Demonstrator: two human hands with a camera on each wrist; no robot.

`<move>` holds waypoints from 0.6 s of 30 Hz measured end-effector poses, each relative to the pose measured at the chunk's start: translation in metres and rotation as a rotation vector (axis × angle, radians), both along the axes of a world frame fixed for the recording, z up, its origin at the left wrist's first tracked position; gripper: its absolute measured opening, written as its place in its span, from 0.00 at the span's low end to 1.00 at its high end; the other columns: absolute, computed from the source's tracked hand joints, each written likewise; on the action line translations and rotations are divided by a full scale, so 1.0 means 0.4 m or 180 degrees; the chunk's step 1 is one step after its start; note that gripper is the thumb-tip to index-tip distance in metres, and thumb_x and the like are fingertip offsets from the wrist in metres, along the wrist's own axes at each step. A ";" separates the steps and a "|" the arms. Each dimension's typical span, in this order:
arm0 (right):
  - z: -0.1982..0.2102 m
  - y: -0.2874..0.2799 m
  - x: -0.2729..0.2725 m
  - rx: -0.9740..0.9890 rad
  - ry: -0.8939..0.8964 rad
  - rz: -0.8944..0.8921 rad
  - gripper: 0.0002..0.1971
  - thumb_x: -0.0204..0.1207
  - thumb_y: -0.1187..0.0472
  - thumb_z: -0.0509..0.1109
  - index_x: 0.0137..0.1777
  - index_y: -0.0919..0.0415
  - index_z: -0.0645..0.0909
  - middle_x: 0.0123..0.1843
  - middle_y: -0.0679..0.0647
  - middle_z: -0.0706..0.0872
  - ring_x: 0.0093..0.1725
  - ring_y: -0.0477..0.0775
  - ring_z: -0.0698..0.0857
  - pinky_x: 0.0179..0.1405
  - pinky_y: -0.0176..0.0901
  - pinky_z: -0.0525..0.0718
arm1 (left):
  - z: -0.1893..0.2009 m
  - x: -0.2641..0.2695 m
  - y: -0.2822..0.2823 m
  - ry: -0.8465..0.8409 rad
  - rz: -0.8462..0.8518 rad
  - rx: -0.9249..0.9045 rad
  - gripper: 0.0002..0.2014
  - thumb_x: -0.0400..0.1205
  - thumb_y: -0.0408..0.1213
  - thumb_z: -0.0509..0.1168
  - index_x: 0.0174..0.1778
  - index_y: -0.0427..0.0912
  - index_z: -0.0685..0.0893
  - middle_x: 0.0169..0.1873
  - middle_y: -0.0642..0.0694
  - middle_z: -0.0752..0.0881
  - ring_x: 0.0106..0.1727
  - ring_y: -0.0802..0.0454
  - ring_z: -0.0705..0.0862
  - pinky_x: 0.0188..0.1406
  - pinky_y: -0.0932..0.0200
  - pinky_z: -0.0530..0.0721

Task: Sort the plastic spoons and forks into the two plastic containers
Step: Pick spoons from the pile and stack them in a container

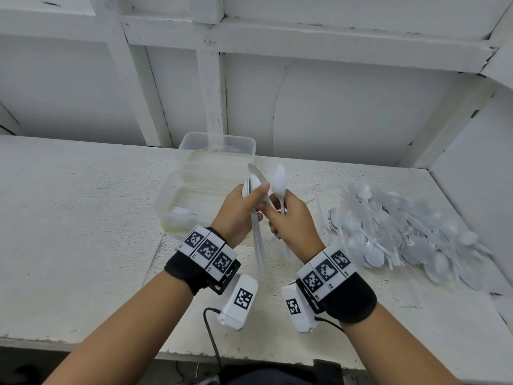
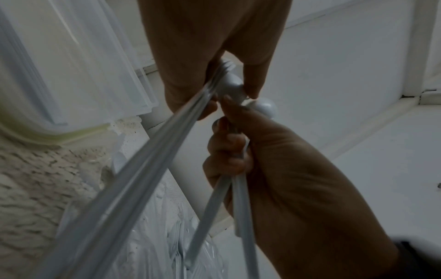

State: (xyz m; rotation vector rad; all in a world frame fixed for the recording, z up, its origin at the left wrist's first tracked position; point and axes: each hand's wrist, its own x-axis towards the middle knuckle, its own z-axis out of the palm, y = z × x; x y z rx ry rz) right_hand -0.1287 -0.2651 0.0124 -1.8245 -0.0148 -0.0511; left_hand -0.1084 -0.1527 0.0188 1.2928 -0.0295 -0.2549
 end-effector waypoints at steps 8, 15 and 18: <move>0.006 -0.025 -0.009 0.0144 -0.0014 -0.0128 0.07 0.81 0.56 0.65 0.46 0.57 0.81 0.34 0.47 0.83 0.33 0.42 0.83 0.27 0.34 0.81 | 0.005 0.013 0.002 0.0477 0.0599 -0.0245 0.07 0.85 0.37 0.54 0.52 0.38 0.75 0.33 0.45 0.76 0.37 0.51 0.75 0.44 0.54 0.75; 0.003 -0.035 -0.010 -0.0461 -0.0160 0.0102 0.12 0.82 0.56 0.62 0.36 0.49 0.79 0.23 0.42 0.78 0.24 0.35 0.76 0.28 0.26 0.71 | 0.016 0.010 0.002 0.0459 0.0206 -0.0772 0.09 0.87 0.40 0.53 0.56 0.38 0.71 0.45 0.38 0.81 0.43 0.45 0.83 0.45 0.51 0.86; 0.005 -0.031 -0.014 -0.0458 -0.0200 0.0245 0.07 0.83 0.57 0.62 0.46 0.51 0.82 0.26 0.38 0.80 0.27 0.33 0.79 0.31 0.25 0.74 | 0.013 0.007 -0.001 0.0376 0.0125 -0.0734 0.05 0.86 0.41 0.57 0.50 0.42 0.71 0.41 0.42 0.80 0.38 0.47 0.83 0.43 0.48 0.83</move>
